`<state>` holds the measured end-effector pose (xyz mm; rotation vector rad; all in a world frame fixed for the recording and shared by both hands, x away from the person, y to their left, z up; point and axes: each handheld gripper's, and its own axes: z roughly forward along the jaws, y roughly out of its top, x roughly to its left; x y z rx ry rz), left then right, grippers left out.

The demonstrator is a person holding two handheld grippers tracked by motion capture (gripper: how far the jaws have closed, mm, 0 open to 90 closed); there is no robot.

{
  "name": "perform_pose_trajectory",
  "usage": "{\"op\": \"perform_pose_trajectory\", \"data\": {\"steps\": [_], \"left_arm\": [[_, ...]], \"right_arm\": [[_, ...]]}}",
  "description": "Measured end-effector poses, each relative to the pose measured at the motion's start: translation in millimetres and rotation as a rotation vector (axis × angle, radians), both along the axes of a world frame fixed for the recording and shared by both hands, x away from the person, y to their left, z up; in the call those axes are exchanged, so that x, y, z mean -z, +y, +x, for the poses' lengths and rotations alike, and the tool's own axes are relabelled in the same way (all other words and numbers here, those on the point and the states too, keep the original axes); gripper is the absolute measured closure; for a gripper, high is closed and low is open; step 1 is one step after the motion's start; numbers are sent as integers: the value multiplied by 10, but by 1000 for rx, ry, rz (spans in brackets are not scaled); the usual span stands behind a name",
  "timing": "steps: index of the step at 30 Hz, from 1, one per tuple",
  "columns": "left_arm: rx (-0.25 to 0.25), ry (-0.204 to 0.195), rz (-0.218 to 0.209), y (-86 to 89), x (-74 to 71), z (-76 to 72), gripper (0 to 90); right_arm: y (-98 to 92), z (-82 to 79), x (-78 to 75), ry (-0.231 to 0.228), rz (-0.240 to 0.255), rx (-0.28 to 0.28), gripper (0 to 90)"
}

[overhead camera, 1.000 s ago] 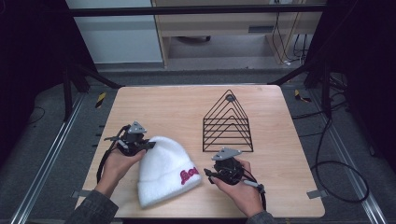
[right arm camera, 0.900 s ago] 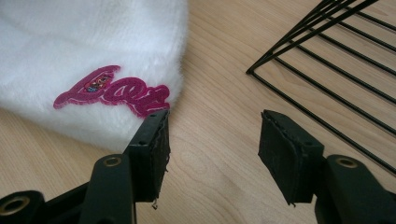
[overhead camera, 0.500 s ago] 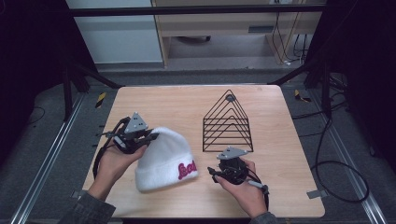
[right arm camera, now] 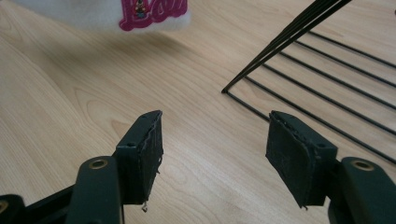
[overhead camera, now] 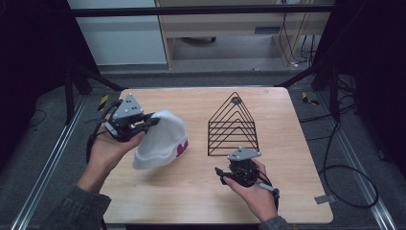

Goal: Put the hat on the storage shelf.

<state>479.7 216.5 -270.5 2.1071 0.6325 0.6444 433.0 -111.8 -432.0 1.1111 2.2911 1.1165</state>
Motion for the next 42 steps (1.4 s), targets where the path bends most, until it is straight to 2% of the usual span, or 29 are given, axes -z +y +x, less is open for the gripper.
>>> {"op": "perform_pose_trajectory", "data": {"steps": [1, 3, 4, 5, 7, 9, 11, 12, 13, 14, 16, 17, 21, 25, 27, 28, 34, 37, 40, 42], "left_arm": [[-1, -6, 12, 14, -37, 26, 819], [3, -8, 10, 21, -54, 37, 819], [10, 1, -35, 25, -78, 61, 819], [14, 2, -44, 25, -92, 69, 819], [14, -5, -33, 12, -132, 72, 819], [10, -29, -18, -11, -179, 47, 819], [13, -36, -37, -21, -223, 30, 819], [16, -33, -66, -26, -268, 21, 819], [20, -37, -70, -33, -298, 15, 819], [21, -51, -50, -50, -355, 5, 819], [38, -77, -38, -91, -483, -3, 819], [38, -77, -38, -91, -483, -3, 818], [59, -101, -31, -157, -629, 12, 819], [106, -113, -29, -251, -701, -15, 818], [113, -114, -27, -276, -703, -27, 818], [128, -117, -13, -304, -704, -43, 818], [188, -132, 7, -469, -670, -120, 817], [206, -131, 8, -532, -654, -106, 817], [222, -124, 12, -566, -635, -79, 816], [225, -116, 17, -613, -601, -26, 816]], "right_arm": [[-8, 10, -38, -10, 10, -5, 357], [-9, 16, -61, -13, 11, -5, 354], [-8, 25, -83, -19, 12, -8, 350], [-5, 41, -118, -25, 14, -11, 344], [0, 66, -152, -34, 14, -9, 337], [6, 77, -176, -42, 12, -7, 333], [14, 73, -191, -47, 16, -2, 334], [17, 72, -195, -51, 16, -3, 333], [22, 73, -203, -51, 14, -8, 331], [24, 74, -212, -53, 12, -6, 331], [25, 77, -273, -66, 15, -10, 329], [25, 77, -273, -66, 15, -10, 329], [26, 78, -353, -84, 21, -18, 323], [24, 109, -467, -109, 29, -40, 309], [24, 116, -489, -116, 32, -49, 305], [26, 121, -510, -120, 32, -55, 303], [55, 130, -602, -142, 54, -92, 285], [110, 121, -665, -153, 58, -135, 280], [134, 178, -697, -141, 82, -169, 278], [153, 231, -708, -133, 98, -195, 327]]}}
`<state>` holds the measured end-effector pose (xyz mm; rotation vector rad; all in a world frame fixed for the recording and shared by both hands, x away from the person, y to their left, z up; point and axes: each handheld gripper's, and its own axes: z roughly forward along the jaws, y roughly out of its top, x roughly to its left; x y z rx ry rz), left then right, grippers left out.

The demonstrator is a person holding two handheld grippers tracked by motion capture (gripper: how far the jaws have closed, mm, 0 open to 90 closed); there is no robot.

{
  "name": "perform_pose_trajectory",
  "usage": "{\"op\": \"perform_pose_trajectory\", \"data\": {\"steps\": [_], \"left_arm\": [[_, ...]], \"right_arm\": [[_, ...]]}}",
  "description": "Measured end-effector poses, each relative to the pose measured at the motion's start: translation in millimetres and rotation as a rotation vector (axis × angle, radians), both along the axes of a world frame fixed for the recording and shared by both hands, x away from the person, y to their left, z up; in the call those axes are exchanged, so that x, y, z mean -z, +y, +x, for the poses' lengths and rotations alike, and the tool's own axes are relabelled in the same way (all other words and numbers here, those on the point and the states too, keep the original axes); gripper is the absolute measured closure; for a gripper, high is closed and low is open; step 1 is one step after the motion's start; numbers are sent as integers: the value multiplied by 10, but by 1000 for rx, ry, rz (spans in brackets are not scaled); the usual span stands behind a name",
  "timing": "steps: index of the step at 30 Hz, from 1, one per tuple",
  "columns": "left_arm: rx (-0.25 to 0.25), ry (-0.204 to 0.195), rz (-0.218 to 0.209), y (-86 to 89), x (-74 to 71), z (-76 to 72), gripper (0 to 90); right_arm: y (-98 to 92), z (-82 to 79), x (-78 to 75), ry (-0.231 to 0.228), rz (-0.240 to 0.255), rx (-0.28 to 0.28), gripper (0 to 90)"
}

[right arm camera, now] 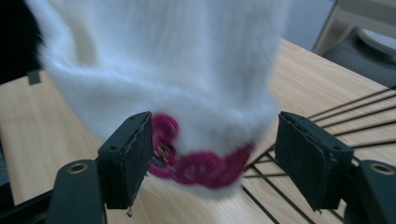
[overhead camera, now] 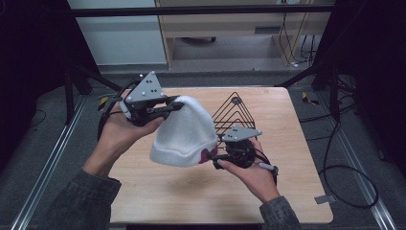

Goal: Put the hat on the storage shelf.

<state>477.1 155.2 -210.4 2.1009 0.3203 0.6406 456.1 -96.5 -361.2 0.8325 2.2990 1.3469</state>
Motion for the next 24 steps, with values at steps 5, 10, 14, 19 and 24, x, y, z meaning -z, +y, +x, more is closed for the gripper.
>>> {"op": "perform_pose_trajectory", "data": {"steps": [5, 10, 14, 19, 24], "left_arm": [[-10, 17, -22, -40, 37, 59, 816], [-1, 8, -21, -23, 16, 30, 816], [17, 10, -37, 1, 1, 11, 816], [26, 6, -56, 34, -14, 20, 816], [50, 21, -82, 60, -26, 47, 817]], "right_arm": [[61, 79, 42, 17, -3, -49, 543], [100, 105, 53, -7, 0, -46, 504], [67, 171, 87, -2, -29, -18, 389], [14, 270, 90, 17, -18, 0, 344], [32, 276, 9, 9, -1, -37, 317]]}}
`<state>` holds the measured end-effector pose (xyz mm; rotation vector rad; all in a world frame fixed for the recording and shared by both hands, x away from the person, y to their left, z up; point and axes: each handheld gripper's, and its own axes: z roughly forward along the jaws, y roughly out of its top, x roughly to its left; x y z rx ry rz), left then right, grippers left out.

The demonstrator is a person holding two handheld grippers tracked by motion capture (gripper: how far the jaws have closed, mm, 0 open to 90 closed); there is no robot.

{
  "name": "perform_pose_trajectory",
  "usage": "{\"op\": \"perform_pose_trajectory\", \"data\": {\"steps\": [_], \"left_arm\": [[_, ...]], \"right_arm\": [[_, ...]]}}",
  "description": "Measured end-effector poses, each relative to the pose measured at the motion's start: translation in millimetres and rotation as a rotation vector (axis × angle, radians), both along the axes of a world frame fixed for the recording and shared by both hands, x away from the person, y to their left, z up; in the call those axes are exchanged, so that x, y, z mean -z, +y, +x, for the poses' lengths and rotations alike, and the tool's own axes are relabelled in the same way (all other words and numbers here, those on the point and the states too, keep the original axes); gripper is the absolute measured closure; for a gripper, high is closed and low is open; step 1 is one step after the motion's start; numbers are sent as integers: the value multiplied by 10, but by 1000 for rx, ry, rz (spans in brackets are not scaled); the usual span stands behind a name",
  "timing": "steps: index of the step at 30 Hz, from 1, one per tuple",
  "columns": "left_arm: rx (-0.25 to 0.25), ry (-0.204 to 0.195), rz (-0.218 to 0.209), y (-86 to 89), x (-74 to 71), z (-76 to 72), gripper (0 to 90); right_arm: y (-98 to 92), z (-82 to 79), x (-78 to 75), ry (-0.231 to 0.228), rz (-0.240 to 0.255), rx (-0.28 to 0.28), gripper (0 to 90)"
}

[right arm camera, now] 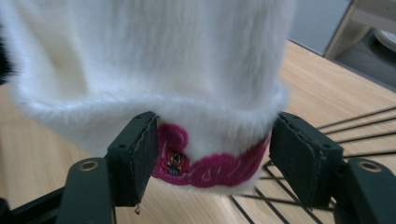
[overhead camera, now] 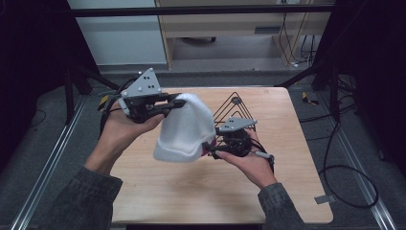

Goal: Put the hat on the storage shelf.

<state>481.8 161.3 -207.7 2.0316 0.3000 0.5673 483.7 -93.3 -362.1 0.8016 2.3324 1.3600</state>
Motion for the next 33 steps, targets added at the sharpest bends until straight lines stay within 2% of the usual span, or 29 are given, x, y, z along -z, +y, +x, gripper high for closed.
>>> {"op": "perform_pose_trajectory", "data": {"steps": [4, 7, 8, 10, 12, 15, 19, 21, 22, 26, 27, 28, 33], "left_arm": [[22, 12, -12, -11, 19, 29, 817], [37, 13, -10, -26, 26, 46, 817], [36, 21, -22, -36, 33, 53, 817], [32, 22, -18, -46, 40, 66, 818], [21, 26, -25, -45, 44, 76, 818], [11, 22, -37, -33, 33, 82, 818], [-28, 8, -33, -11, 17, 71, 817], [-55, 7, -41, 11, 2, 79, 817], [-75, 13, -71, 24, -15, 99, 817], [-102, 18, -103, 14, -37, 139, 816], [-122, 12, -129, -16, -60, 180, 816], [-122, 12, -129, -16, -60, 180, 817], [-151, -9, -144, -116, -105, 236, 816]], "right_arm": [[59, 7, -29, -8, -9, -18, 293], [79, 54, 1, 11, -11, -10, 293], [93, 68, 16, 16, -7, -19, 317], [125, 71, 37, 22, -8, -54, 401], [153, 48, 40, 18, -10, -82, 526], [157, 14, 24, 6, -5, -81, 666], [133, -23, -20, 2, -12, -63, 737], [82, -67, -109, -18, -24, -50, 749], [57, -79, -148, -22, -28, -46, 751], [-70, -82, -313, -43, -36, -23, 762], [-110, -75, -352, -48, -38, -13, 764], [-110, -75, -352, -48, -38, -13, 764], [-330, -21, -557, -68, -34, 38, 770]]}}
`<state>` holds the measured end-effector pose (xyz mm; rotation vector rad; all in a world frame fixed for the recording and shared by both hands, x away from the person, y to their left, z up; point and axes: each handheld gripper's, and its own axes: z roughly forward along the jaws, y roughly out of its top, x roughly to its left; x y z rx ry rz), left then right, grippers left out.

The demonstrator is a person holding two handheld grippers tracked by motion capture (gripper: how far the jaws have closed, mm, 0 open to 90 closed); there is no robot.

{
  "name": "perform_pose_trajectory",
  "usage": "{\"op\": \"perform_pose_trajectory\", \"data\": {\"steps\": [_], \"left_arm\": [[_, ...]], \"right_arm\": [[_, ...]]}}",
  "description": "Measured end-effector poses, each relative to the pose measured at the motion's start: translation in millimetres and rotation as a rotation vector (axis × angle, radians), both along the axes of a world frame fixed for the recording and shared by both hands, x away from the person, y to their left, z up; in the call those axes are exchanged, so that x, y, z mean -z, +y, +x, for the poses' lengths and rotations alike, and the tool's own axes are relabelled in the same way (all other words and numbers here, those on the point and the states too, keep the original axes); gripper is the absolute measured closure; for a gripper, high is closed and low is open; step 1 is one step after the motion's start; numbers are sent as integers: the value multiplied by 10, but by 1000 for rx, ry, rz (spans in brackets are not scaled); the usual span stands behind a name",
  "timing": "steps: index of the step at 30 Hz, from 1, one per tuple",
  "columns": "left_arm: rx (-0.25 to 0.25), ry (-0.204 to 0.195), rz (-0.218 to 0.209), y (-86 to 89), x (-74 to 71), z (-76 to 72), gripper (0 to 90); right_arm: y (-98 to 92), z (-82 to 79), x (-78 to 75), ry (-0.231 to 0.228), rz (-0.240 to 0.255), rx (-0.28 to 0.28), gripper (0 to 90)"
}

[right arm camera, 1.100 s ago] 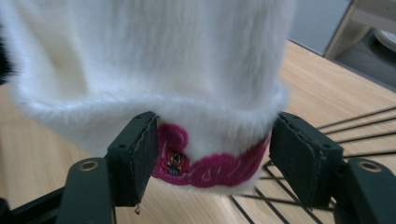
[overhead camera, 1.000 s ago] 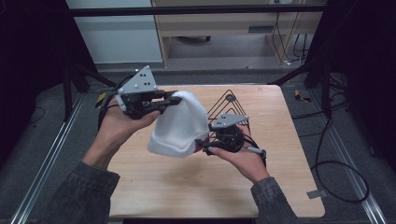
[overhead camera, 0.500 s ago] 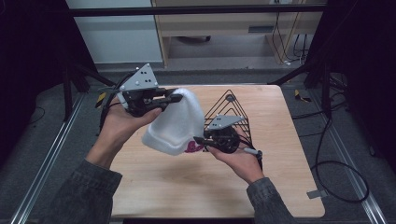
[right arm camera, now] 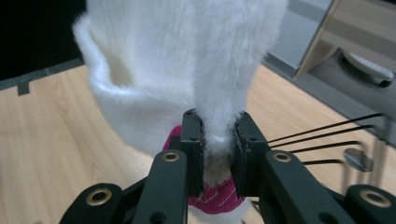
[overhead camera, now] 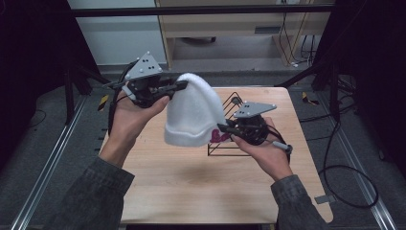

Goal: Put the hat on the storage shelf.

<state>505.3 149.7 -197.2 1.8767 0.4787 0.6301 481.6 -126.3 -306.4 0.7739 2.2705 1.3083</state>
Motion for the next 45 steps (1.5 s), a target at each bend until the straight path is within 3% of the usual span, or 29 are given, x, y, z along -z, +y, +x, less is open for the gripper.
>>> {"op": "perform_pose_trajectory", "data": {"steps": [8, 17, 24, 31, 39, 45], "left_arm": [[-17, -18, -29, -213, -125, 181, 817], [-23, -37, -38, -412, -199, 340, 816], [-37, -36, -22, -472, -130, 425, 816], [-37, -34, -47, -580, -79, 482, 815], [-24, -17, -59, -696, 6, 617, 815], [-13, -14, -63, -765, 15, 574, 814]], "right_arm": [[-282, 121, -261, -39, 3, 45, 773], [-449, 275, -378, -56, -6, 85, 774], [-523, 336, -359, -77, -11, 133, 776], [-577, 303, -335, -90, -25, 164, 776], [-623, 401, -220, -76, -29, 182, 776], [-694, 389, -204, -80, -26, 191, 775]]}}
